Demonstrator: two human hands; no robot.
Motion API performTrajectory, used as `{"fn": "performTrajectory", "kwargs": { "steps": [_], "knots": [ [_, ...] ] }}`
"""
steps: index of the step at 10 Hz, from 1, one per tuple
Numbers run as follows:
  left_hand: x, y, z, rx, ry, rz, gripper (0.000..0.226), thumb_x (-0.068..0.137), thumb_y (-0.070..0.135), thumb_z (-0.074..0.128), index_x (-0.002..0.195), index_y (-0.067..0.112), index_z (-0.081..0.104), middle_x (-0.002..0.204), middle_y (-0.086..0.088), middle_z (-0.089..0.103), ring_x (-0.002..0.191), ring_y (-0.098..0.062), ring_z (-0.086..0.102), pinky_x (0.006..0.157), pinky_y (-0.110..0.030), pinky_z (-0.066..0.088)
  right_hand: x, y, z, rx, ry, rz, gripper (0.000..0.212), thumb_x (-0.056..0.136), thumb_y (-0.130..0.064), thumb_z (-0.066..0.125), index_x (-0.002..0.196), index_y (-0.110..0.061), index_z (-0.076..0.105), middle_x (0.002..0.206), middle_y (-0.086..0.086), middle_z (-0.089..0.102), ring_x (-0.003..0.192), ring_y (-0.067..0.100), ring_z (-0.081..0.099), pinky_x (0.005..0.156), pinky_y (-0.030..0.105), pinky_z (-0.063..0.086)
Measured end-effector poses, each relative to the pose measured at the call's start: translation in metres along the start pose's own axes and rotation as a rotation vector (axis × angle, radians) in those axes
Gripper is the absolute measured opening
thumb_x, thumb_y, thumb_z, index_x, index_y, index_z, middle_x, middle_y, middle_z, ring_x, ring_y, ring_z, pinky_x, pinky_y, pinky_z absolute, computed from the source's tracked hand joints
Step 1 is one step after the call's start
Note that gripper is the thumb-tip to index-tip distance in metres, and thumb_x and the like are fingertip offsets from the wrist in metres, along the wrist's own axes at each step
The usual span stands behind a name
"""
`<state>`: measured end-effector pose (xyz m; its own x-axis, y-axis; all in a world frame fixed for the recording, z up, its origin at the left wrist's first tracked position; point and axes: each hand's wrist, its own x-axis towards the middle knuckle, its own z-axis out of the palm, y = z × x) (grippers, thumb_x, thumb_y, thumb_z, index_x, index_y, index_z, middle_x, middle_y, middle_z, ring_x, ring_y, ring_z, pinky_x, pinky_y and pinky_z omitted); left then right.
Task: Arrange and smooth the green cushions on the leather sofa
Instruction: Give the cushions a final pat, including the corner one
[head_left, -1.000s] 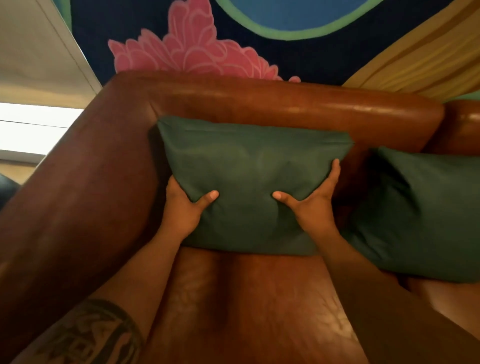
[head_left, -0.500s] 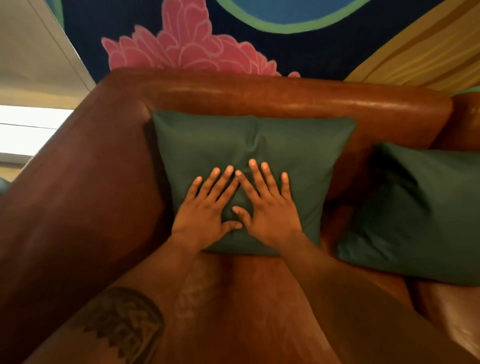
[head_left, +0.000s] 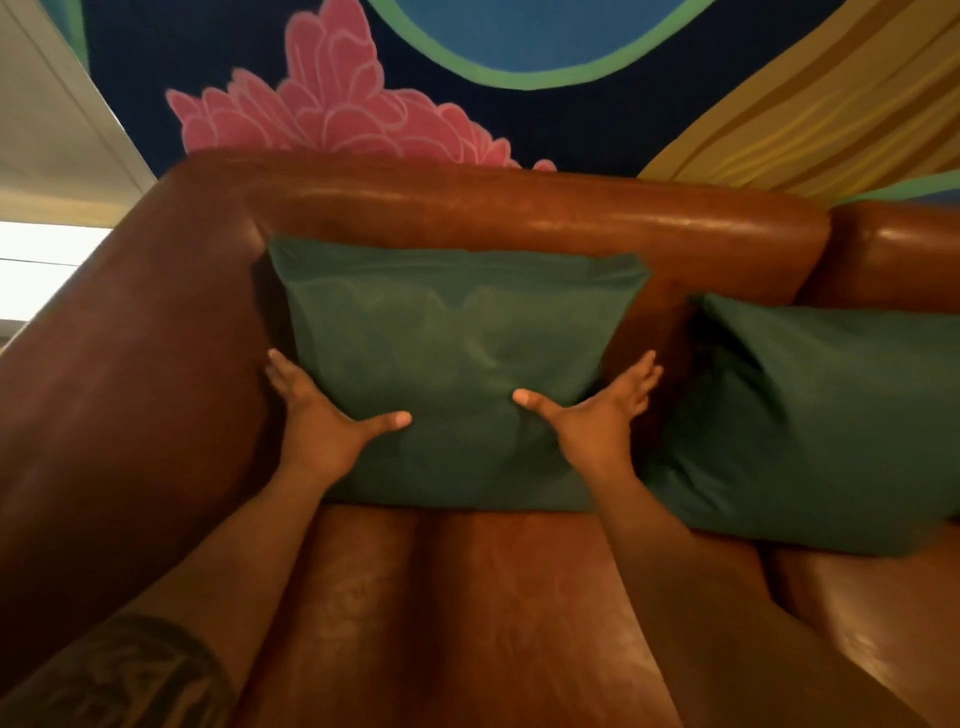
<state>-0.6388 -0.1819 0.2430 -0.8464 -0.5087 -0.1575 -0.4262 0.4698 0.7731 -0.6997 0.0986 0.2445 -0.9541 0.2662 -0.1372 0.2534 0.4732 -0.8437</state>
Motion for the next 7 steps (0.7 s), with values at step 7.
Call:
{"fn": "performTrajectory", "kwargs": {
  "steps": [7],
  "knots": [
    [0.006, 0.025, -0.030, 0.005, 0.043, 0.023, 0.116, 0.053, 0.078, 0.086, 0.142, 0.014, 0.046, 0.133, -0.010, 0.068, 0.122, -0.030, 0.065, 0.102, -0.043, 0.053, -0.013, -0.040, -0.035, -0.165, 0.128, 0.010, 0.099, 0.075, -0.083, 0.069, 0.152, -0.028, 0.041, 0.120, -0.001, 0.072, 0.120, 0.032, 0.066, 0.093, 0.041, 0.051]
  ]
}}
